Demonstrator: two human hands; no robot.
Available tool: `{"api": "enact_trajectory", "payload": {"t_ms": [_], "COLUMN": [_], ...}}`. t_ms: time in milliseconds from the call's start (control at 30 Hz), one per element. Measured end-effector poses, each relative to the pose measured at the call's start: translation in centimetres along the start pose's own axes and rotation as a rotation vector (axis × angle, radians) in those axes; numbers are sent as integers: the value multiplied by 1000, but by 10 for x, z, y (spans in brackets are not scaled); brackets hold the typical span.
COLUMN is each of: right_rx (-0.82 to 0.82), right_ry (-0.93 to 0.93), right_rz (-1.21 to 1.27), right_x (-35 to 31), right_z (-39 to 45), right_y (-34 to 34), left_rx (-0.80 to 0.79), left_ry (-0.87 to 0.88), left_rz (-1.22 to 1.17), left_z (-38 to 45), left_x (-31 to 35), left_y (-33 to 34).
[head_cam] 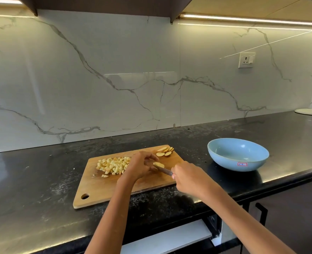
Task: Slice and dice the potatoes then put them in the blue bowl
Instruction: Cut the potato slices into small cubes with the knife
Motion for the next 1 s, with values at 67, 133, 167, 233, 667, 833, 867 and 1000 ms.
{"api": "enact_trajectory", "payload": {"t_ms": [67, 133, 167, 233, 667, 833, 867, 1000], "right_rx": [-14, -25, -26, -25, -30, -7, -11, -22], "right_ry": [-11, -14, -13, -15, 4, 44, 48, 58], "right_rz": [-3, -3, -2, -6, 47, 89, 93, 105], "right_x": [-2, -2, -2, -1, 21, 31, 31, 31], "right_z": [1, 2, 3, 2, -16, -11, -10, -6], "right_y": [3, 5, 6, 4, -35, -34, -33, -26], "left_rx": [-10, -25, -27, -28, -50, -47, -48, -31], "left_ry": [-11, -24, -26, -25, -37, 13, 28, 54], "left_rz": [23, 28, 34, 51, 48, 12, 26, 75], "left_z": [0, 0, 1, 1, 0, -2, -3, -2], "left_x": [-1, -2, -3, -3, -5, 1, 2, 2], "left_y": [1, 2, 2, 3, 3, 4, 6, 11]}}
Point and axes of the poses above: each hand's wrist, its own z-axis towards the middle knuckle, its own y-axis out of the palm, x = y × z, the point moved 2 cm from there along z, towards the middle knuckle, and after that the axes turned 3 degrees about -x, right-handed, at the moved point
